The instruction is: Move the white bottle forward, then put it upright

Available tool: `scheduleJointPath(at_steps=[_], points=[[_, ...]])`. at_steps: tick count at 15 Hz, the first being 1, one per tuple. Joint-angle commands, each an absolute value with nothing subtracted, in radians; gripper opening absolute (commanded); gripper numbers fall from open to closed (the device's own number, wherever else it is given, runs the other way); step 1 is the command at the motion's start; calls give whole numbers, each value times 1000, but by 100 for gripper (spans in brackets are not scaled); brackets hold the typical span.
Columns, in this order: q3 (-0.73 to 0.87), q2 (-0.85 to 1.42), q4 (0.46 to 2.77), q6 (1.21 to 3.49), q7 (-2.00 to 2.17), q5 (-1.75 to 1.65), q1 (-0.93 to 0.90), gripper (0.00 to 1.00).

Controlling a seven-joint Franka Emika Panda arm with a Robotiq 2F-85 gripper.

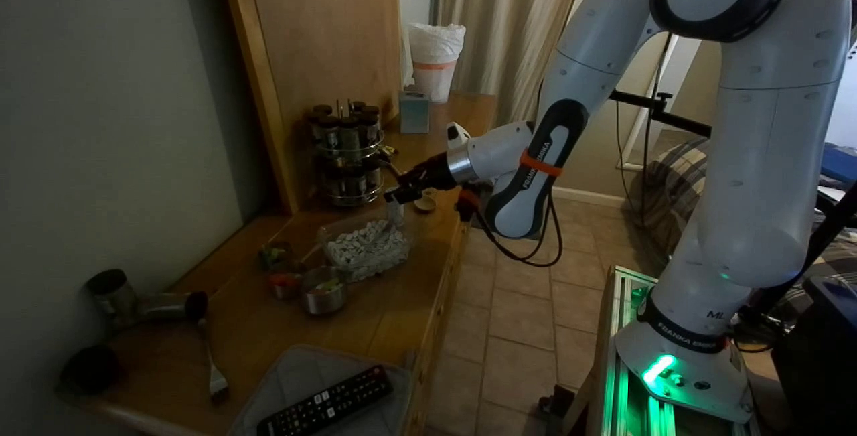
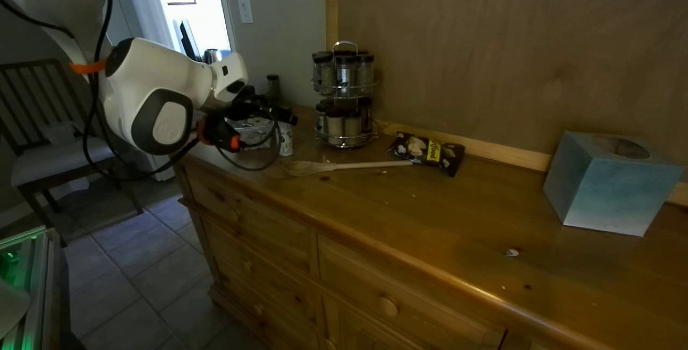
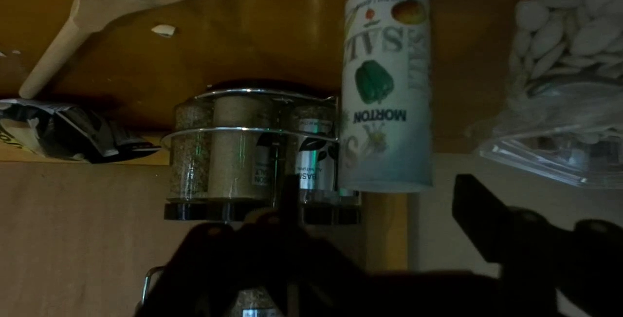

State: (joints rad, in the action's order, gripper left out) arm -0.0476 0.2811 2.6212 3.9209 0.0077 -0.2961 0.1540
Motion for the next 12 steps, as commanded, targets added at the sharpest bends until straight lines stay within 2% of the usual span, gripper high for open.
scheduleJointPath(at_steps=[1, 8, 12], points=[[-32, 270, 2619, 3955, 18, -312, 141, 100], [-34, 56, 2727, 3909, 77, -287, 122, 100], [-61, -163, 2840, 3762, 337, -439, 149, 100]])
